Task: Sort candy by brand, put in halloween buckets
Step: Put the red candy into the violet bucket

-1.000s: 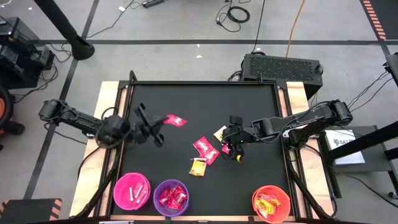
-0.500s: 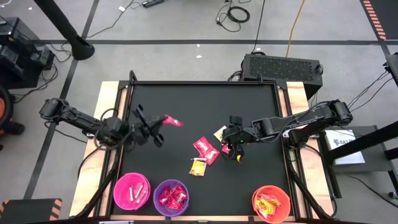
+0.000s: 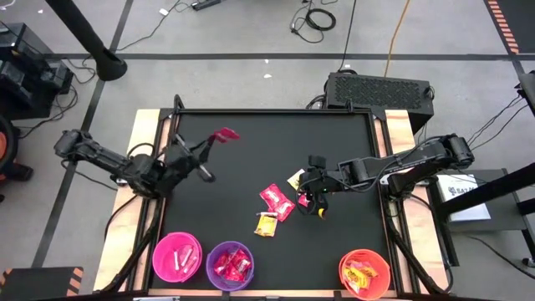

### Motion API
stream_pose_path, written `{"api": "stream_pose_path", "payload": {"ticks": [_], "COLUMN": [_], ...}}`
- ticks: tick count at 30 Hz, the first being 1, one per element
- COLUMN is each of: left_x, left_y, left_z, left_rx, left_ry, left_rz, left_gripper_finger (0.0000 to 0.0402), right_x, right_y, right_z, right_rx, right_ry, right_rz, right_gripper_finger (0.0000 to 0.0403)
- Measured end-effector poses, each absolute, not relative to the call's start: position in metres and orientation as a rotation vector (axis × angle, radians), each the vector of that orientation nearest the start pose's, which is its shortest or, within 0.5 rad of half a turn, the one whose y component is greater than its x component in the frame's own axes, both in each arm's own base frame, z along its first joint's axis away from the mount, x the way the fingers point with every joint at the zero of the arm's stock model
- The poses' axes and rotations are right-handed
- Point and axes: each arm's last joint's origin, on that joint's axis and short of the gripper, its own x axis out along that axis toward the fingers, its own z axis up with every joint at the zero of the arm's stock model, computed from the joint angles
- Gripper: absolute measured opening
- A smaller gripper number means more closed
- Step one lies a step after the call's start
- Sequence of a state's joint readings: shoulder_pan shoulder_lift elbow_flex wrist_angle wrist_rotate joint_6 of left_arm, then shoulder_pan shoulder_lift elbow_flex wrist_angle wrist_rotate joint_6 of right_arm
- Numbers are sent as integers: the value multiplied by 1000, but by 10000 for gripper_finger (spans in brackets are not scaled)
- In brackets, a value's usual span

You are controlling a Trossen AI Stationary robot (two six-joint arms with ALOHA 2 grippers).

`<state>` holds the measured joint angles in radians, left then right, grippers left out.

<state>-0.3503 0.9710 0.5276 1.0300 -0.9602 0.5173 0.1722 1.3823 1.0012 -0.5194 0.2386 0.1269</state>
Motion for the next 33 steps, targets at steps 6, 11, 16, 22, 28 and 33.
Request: {"api": "stream_pose_path", "payload": {"ticks": [6, 11, 16, 22, 28, 33], "left_x": [190, 184, 178, 185, 192, 194], "left_y": [-76, -100, -124, -159, -189, -203], "left_z": [349, 351, 335, 311, 285, 269], "left_rx": [200, 110, -43, -133, -104, -141], "left_ry": [-95, 87, 195, 330, 446, 512], "left_rz": [550, 412, 166, -62, -200, -227], "left_gripper_finger": [0, 0, 0, 0, 0, 0], "right_x": [277, 274, 272, 271, 271, 272], "right_y": [41, 41, 40, 40, 39, 39], "right_z": [252, 250, 248, 248, 248, 249], "right_rx": [-64, -61, -42, 0, 63, 130], "right_ry": [878, 912, 941, 935, 917, 900], "right_rz": [-117, -123, -138, -179, -258, -290], "right_gripper_finger": [154, 154, 154, 154, 154, 154]}}
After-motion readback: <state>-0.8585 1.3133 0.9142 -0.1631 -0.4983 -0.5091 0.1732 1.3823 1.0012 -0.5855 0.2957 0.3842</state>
